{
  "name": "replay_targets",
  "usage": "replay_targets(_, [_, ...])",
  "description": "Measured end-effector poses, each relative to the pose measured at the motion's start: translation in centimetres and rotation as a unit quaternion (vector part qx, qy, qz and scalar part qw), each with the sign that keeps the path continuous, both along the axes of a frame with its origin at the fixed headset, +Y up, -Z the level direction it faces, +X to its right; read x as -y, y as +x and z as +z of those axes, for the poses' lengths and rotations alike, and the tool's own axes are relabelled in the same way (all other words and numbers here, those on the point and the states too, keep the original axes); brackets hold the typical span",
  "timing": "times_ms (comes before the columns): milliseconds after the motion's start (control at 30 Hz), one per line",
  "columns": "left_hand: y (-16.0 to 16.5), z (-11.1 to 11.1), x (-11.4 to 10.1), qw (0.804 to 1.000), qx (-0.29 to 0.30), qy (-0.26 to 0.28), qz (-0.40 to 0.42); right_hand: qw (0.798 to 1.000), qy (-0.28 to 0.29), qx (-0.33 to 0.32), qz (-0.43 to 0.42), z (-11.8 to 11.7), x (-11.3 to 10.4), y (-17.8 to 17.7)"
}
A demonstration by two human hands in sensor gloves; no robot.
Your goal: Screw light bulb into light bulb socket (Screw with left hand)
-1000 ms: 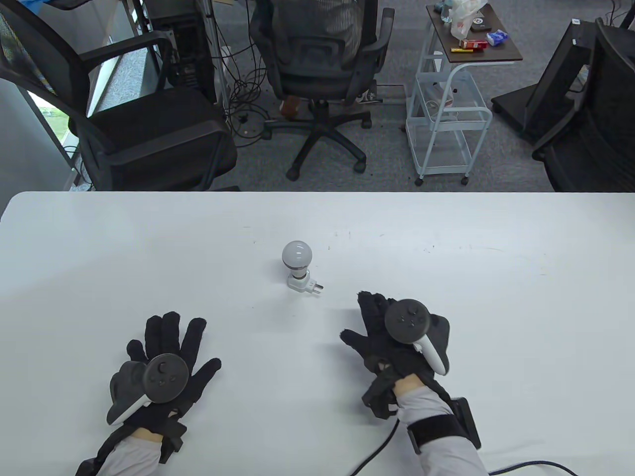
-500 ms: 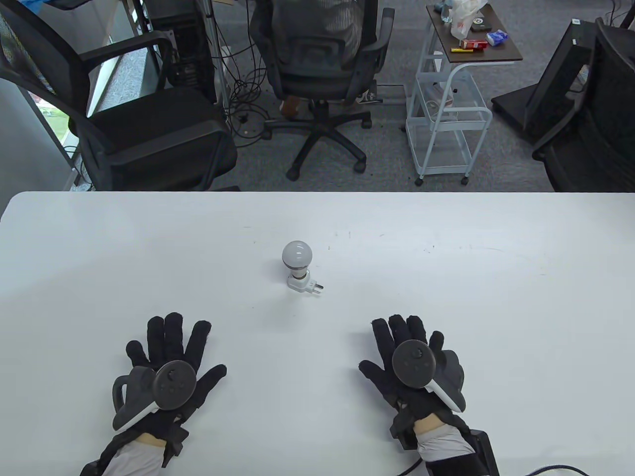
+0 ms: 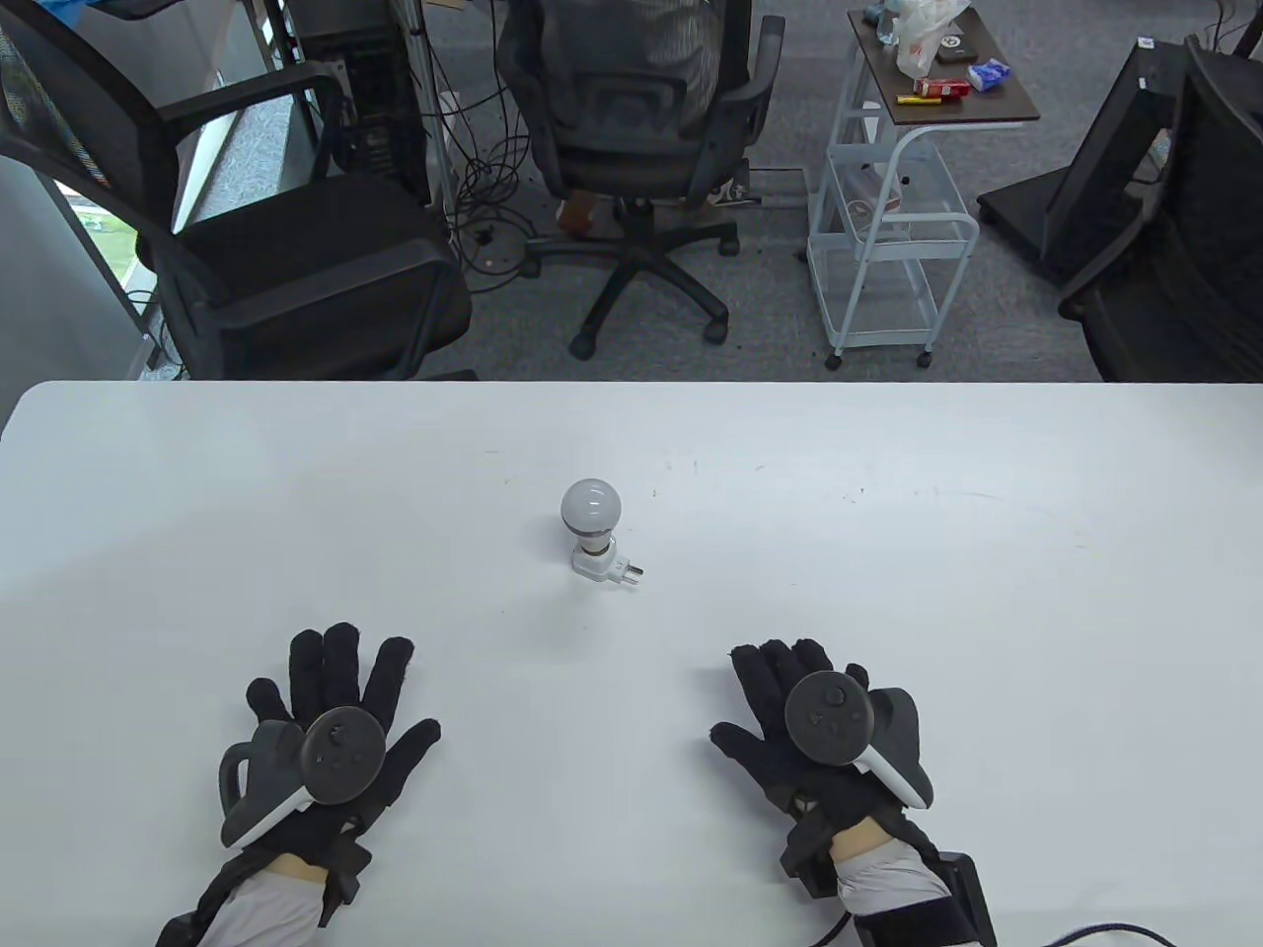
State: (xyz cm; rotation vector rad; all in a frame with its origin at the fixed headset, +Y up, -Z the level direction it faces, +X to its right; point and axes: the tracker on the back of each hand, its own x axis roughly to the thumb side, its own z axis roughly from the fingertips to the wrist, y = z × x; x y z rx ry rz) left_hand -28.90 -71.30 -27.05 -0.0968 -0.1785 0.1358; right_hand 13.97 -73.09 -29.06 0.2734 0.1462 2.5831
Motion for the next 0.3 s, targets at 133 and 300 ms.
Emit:
replay_targets(133, [-0.01,0.0,0.01,1.0,-0.001,-0.003,0.0,1.0,-0.016,-0.002,-0.007,-0.11,0.3,0.08])
replay_targets(300, [-0.07,-0.13,0.08,1.0,0.0,-0.009,0.003,0.999,-0.036,-0.003,-0.019,-0.34,0.67,0.32])
